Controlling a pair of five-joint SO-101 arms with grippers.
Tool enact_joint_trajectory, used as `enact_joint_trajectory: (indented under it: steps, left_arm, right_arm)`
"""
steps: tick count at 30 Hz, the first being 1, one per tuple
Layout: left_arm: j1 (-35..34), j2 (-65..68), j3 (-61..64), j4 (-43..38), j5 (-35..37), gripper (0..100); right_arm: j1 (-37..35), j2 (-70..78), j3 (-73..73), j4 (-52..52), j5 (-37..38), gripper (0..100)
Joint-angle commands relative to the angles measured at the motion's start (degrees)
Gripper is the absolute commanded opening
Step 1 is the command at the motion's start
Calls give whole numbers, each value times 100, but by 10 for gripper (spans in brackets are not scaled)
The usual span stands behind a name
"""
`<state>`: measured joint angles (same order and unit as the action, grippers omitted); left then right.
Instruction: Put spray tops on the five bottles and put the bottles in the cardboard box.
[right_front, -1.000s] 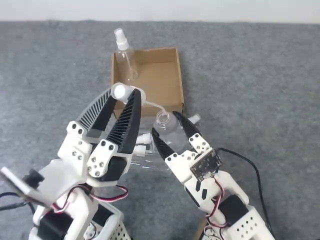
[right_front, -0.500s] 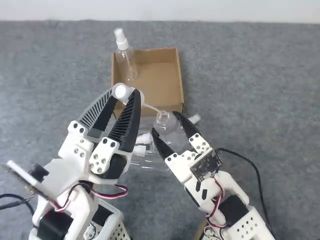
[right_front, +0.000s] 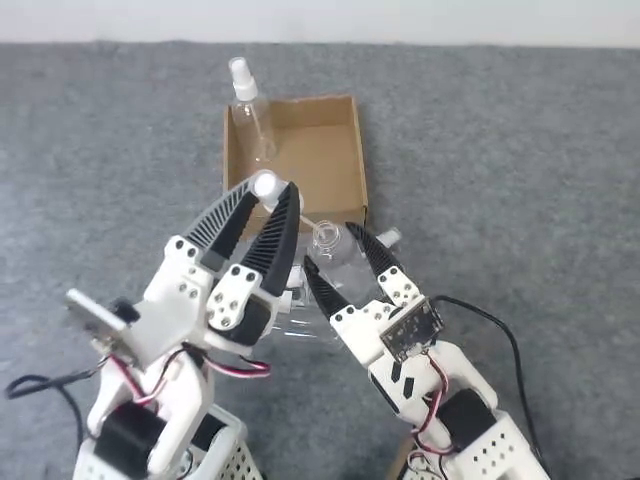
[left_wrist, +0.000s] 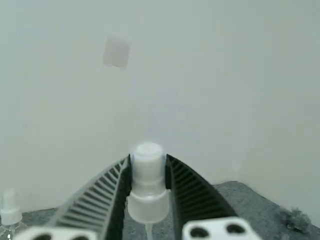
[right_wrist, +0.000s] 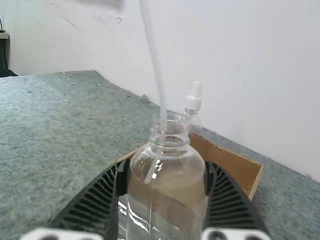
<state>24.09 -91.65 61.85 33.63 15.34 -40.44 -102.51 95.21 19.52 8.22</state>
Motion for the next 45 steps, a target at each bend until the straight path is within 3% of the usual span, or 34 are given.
enact_joint_trajectory:
  steps: [1, 10, 25, 31, 45]
  left_arm:
    - [-18, -9, 57, 9, 79, 13]
    - [0, 0, 681, -519, 79, 13]
    - [229, 9, 1095, -519, -211, 13]
    - [633, 0, 1367, -554, -229, 13]
    - [633, 0, 1675, -818, -229, 13]
  right_arm:
    - [-13, -40, 132, -22, 70, 101]
    - [-13, -57, 132, 101, 70, 101]
    - [295, -101, 132, 101, 105, 101]
    - [303, -110, 132, 66, 114, 101]
    - [303, -110, -35, 92, 123, 101]
